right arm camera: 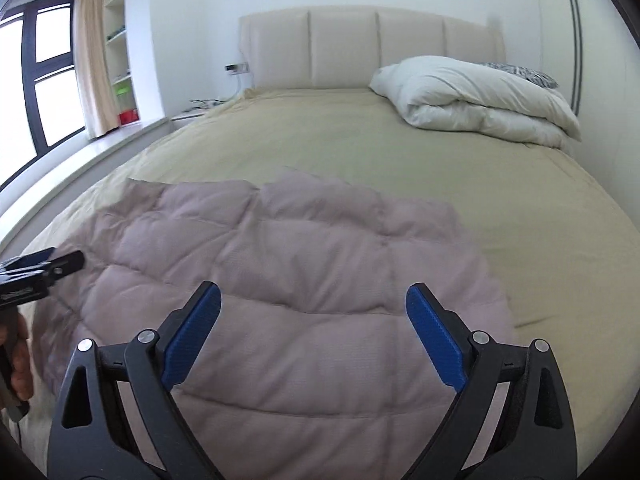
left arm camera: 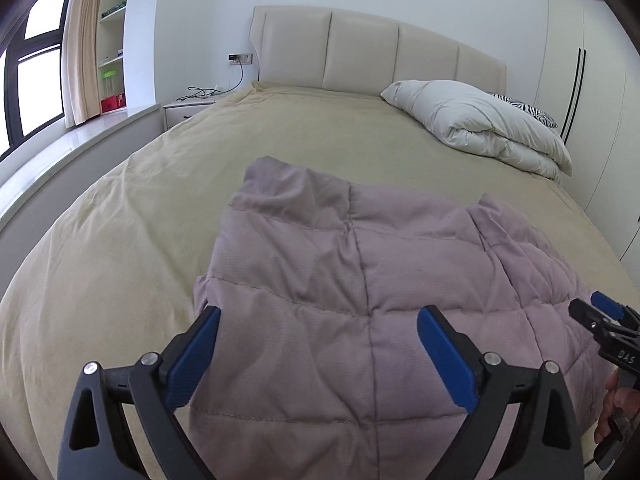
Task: Fold large clothes
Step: 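Press and smooth the folded coat bundle with both grippers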
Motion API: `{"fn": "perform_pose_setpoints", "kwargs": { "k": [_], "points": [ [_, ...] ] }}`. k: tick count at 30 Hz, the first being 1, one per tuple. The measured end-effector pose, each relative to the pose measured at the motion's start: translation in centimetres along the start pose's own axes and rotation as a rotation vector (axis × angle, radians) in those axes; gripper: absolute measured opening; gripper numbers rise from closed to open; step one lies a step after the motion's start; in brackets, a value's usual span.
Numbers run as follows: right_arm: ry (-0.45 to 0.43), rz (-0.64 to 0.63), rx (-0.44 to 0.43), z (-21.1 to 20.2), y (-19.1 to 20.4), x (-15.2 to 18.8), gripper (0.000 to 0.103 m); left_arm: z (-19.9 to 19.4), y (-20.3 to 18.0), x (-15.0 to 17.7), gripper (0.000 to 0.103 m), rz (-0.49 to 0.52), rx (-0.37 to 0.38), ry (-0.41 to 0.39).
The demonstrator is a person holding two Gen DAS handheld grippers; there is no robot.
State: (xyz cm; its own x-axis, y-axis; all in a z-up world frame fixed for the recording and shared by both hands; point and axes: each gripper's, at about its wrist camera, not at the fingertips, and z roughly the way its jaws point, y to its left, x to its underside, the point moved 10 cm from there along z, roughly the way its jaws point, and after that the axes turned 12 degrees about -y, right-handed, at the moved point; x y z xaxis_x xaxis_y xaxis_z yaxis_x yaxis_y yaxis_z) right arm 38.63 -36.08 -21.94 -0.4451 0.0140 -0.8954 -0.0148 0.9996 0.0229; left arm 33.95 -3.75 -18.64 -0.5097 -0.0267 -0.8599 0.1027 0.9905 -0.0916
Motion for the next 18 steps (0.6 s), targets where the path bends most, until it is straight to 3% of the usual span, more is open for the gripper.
{"fn": "perform_pose_setpoints", "kwargs": {
  "k": [3, 7, 18],
  "points": [
    [0.149, 0.040, 0.077, 2.2, -4.0, 4.1, 0.096, 2.3, -0.5, 2.3, 0.103, 0.059, -0.026, 0.071],
    [0.052, 0.010, 0.026, 2.5, -4.5, 6.2, 0.096, 3.4, 0.4, 3.8, 0.103, 0.020, -0.017, 0.077],
    [0.038, -0.003, 0.027, 2.9, -4.0, 7.3, 0.097, 3.9, 0.1, 4.1, 0.103, 0.048, -0.029, 0.076]
  ]
}}
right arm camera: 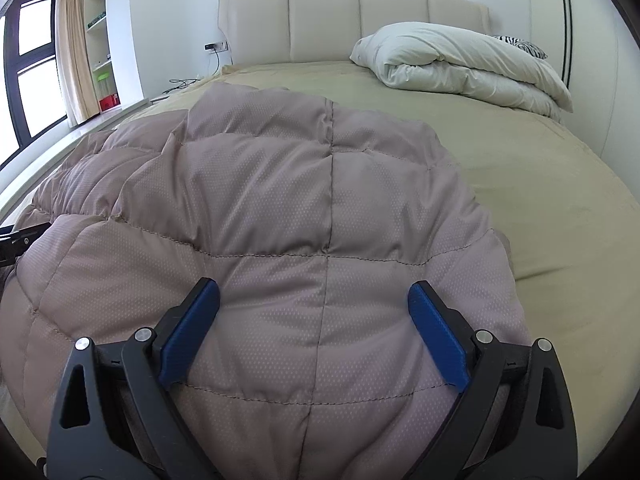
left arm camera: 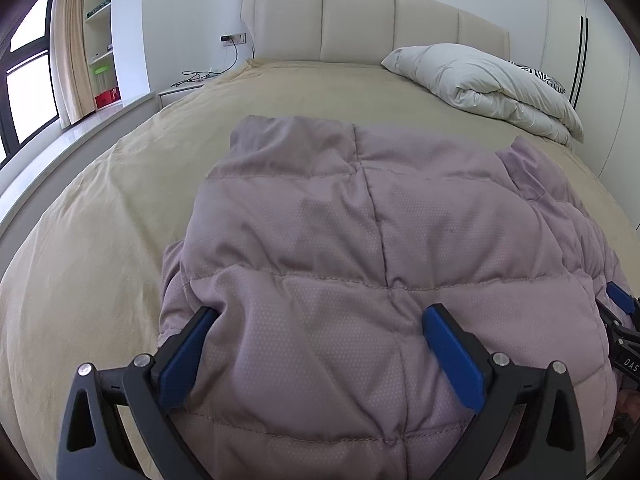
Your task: Fold large clothes
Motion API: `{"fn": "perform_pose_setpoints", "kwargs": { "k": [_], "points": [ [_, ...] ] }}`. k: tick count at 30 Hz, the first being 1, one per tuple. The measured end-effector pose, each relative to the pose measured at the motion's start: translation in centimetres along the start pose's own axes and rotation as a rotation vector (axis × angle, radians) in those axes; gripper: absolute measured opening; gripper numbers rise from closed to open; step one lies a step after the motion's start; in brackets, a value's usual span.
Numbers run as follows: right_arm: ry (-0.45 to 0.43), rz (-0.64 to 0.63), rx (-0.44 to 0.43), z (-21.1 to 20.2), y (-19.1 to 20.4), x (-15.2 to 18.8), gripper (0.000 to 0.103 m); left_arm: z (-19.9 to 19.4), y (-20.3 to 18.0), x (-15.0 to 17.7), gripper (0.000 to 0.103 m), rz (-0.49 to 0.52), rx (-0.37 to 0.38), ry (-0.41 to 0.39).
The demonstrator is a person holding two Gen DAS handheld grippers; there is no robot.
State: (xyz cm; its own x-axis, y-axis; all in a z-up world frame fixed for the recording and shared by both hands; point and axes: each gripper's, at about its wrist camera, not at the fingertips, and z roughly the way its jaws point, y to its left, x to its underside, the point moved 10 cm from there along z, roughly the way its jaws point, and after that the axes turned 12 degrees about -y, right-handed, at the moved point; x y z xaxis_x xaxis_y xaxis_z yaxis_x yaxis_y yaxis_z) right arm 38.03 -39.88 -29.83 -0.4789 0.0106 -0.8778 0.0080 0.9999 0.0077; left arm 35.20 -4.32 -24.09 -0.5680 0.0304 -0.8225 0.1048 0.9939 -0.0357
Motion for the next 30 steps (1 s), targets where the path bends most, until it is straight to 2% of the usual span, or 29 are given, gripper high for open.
{"fn": "perform_pose_setpoints", "kwargs": {
  "k": [21, 24, 27, 30],
  "points": [
    [-0.006, -0.008, 0.010, 0.0, 0.4, -0.2, 0.097, -0.2, 0.4, 0.0, 0.103, -0.038, 0.033, -0.001],
    [0.014, 0.007, 0.001, 0.0, 0.5, -0.4, 0.097, -2.0, 1.4, -0.1, 0.103, -0.078, 0.047, 0.008],
    [0.067, 0.055, -0.022, -0.9, 0.3, -1.0, 0.097, -5.2, 3.3, -0.6, 0.103, -0.131, 0.065, -0.026],
    [0.078, 0.163, -0.119, -3.3, 0.3, -2.1, 0.098, -7.1, 5.9, -0.5, 0.103, -0.183, 0.081, -0.025]
  ]
}}
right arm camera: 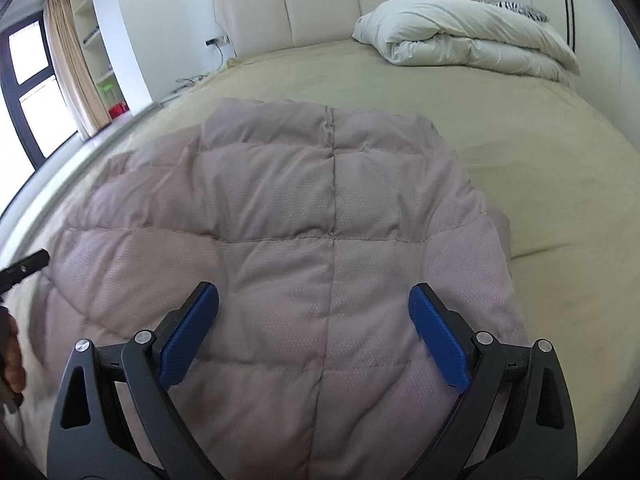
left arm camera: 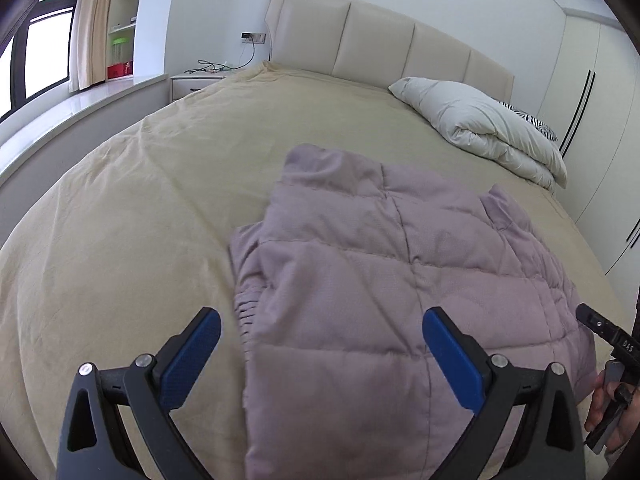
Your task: Fold large clothes
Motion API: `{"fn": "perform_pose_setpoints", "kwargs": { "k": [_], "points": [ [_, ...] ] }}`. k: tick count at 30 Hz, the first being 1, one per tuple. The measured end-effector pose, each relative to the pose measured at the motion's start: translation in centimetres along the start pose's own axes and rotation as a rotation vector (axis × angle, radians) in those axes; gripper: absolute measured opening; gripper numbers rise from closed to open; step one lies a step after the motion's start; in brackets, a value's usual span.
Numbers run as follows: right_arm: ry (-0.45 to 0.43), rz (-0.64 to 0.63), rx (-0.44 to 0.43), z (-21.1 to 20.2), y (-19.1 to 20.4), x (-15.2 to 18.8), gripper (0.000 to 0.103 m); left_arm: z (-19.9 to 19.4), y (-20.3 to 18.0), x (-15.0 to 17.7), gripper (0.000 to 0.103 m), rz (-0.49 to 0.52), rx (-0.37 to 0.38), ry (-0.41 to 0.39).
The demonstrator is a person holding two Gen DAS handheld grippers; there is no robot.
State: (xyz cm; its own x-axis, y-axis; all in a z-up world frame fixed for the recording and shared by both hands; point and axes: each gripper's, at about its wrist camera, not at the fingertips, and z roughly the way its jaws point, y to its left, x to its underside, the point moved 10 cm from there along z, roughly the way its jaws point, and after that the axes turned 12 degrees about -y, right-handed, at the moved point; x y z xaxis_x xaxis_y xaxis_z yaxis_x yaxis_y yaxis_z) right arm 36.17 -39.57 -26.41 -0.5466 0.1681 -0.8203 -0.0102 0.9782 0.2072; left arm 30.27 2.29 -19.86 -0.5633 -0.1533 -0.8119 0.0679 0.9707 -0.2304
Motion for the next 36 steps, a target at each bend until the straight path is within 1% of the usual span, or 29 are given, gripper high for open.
{"fn": "perform_pose_setpoints", "kwargs": {
  "k": [2, 3, 5, 7, 8, 11, 13, 16, 18, 21, 24, 26, 27, 29, 30, 31, 32, 33, 34, 36],
  "points": [
    [-0.039, 0.073, -0.085, -2.1, 0.0, -1.0, 0.099, -0.4, 1.6, 0.3, 0.103, -0.050, 0.022, 0.038],
    [-0.055, 0.091, -0.099, -3.0, -0.5, -1.5, 0.099, -0.5, 2.4, 0.4, 0.103, -0.080, 0.031, 0.057],
    [-0.065, 0.120, -0.090, -4.3, -2.3, -2.2, 0.100, -1.0, 4.2, 0.7, 0.103, -0.130, 0.019, 0.076],
    [-0.045, 0.161, -0.039, -5.0, -5.0, -2.5, 0.101, -1.8, 5.0, 0.5, 0.103, -0.143, 0.016, 0.056],
    [-0.038, 0.176, -0.011, -5.3, -6.3, -2.5, 0.101, -2.0, 5.0, 0.2, 0.103, -0.142, 0.015, 0.048],
    [-0.044, 0.195, 0.015, -6.3, -8.8, -2.3, 0.101, -2.6, 3.8, -0.4, 0.103, -0.116, 0.045, 0.020],
    [-0.035, 0.199, 0.022, -6.5, -9.5, -1.7, 0.101, -1.9, 2.8, -0.3, 0.103, -0.082, 0.058, 0.040],
    [-0.013, 0.235, 0.012, -5.8, -10.7, -0.5, 0.100, -0.2, 2.4, 0.8, 0.103, -0.103, 0.105, 0.089],
    [-0.006, 0.291, -0.027, -5.3, -11.2, 0.0, 0.101, 0.9, 2.6, 1.8, 0.103, -0.134, 0.139, 0.128],
    [0.034, 0.363, -0.067, -4.0, -12.0, 0.8, 0.101, 2.0, 3.6, 3.1, 0.103, -0.214, 0.174, 0.176],
    [0.099, 0.401, -0.120, -2.3, -12.3, 1.7, 0.101, 2.8, 4.5, 3.7, 0.103, -0.313, 0.237, 0.207],
    [0.149, 0.433, -0.180, -1.1, -12.0, 2.2, 0.101, 3.6, 4.8, 4.1, 0.102, -0.382, 0.282, 0.236],
    [0.176, 0.449, -0.210, -0.3, -11.7, 2.5, 0.101, 4.1, 4.9, 4.0, 0.102, -0.401, 0.290, 0.241],
    [0.212, 0.445, -0.244, 1.0, -11.1, 3.1, 0.101, 4.9, 5.1, 3.6, 0.098, -0.425, 0.299, 0.249],
    [0.217, 0.432, -0.255, 1.6, -10.9, 3.1, 0.102, 5.4, 4.9, 3.4, 0.094, -0.436, 0.315, 0.254],
    [0.216, 0.433, -0.273, 2.0, -10.6, 3.0, 0.102, 5.9, 4.5, 3.2, 0.080, -0.449, 0.343, 0.272],
    [0.217, 0.441, -0.302, 2.4, -10.2, 2.8, 0.102, 6.5, 4.0, 3.3, 0.074, -0.475, 0.376, 0.303],
    [0.225, 0.448, -0.331, 2.7, -9.8, 2.6, 0.102, 7.3, 3.7, 3.4, 0.074, -0.500, 0.393, 0.330],
    [0.239, 0.448, -0.364, 3.0, -9.3, 2.5, 0.102, 7.9, 3.5, 3.5, 0.074, -0.504, 0.399, 0.344],
    [0.290, 0.432, -0.394, 4.0, -8.6, 2.8, 0.102, 8.7, 3.0, 3.6, 0.074, -0.509, 0.420, 0.368]
  ]
}}
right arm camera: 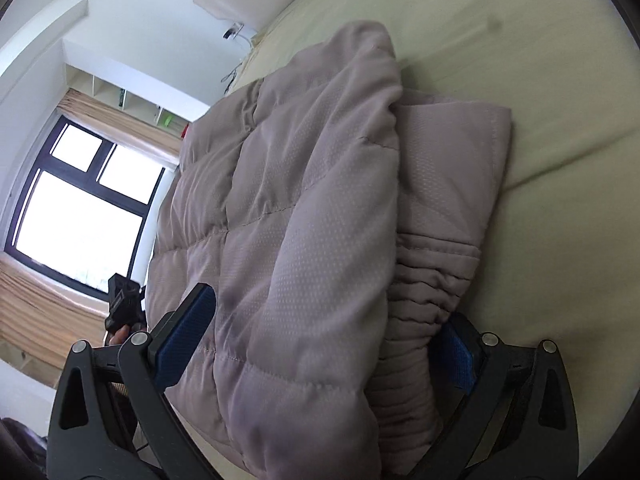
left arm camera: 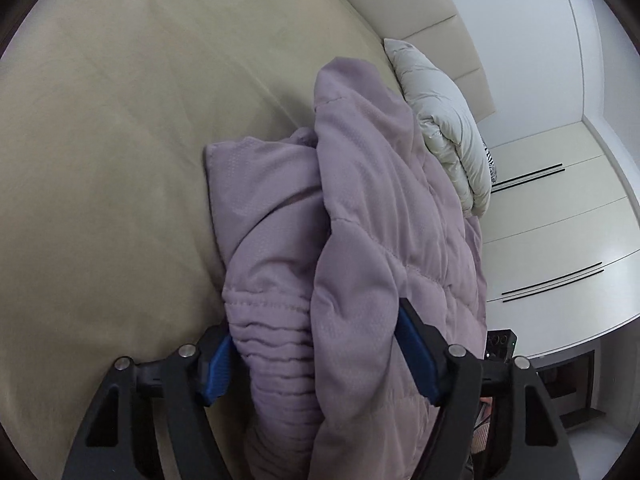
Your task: Fold large clothes
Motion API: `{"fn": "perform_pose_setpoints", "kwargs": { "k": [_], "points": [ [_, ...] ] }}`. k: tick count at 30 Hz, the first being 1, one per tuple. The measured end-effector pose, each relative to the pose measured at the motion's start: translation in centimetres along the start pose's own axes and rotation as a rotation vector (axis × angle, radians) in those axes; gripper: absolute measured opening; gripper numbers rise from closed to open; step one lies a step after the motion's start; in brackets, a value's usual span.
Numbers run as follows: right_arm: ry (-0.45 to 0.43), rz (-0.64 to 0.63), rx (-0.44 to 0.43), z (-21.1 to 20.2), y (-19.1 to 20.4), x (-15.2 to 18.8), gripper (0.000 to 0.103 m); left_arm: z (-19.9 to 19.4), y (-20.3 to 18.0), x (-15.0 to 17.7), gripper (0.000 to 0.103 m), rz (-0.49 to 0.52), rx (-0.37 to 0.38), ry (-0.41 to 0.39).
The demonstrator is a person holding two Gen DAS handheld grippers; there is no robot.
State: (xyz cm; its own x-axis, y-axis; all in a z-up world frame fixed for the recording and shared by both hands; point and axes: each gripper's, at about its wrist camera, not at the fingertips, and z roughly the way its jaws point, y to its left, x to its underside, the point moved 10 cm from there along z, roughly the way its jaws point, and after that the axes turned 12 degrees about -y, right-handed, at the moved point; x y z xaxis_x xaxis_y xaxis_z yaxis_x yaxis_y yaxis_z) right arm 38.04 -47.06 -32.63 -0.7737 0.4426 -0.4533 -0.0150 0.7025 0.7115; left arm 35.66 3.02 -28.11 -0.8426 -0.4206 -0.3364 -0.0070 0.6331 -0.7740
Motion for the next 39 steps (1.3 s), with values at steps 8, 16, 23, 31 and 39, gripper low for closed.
{"fn": "perform_pose_setpoints", "kwargs": {
  "k": [8, 16, 23, 31, 39],
  "points": [
    [0.052, -0.046, 0.066, 2.7, 1.0, -0.7, 0.077, -0.1, -1.6, 0.7, 0.028, 0.009, 0.003, 0.001],
    [-0.044, -0.164, 0.122, -2.2, 6.4, 1.6, 0.041, -7.1, -4.4, 3.8, 0.022, 0.098, 0.000, -0.033],
    [-0.076, -0.172, 0.009, -8.5, 11.3, 8.9, 0.039, -15.0, -4.3, 9.6, 0.023, 0.114, 0.038, -0.045],
    [-0.079, 0.009, 0.001, -8.7, 7.1, 16.1, 0.062, -12.8, 2.6, 11.7, 0.040, -0.175, 0.119, -0.025],
    [-0.112, 0.144, 0.040, -10.0, 6.4, 16.5, 0.070, -17.0, 2.0, 11.7, 0.047, -0.079, 0.017, -0.099]
  ]
}}
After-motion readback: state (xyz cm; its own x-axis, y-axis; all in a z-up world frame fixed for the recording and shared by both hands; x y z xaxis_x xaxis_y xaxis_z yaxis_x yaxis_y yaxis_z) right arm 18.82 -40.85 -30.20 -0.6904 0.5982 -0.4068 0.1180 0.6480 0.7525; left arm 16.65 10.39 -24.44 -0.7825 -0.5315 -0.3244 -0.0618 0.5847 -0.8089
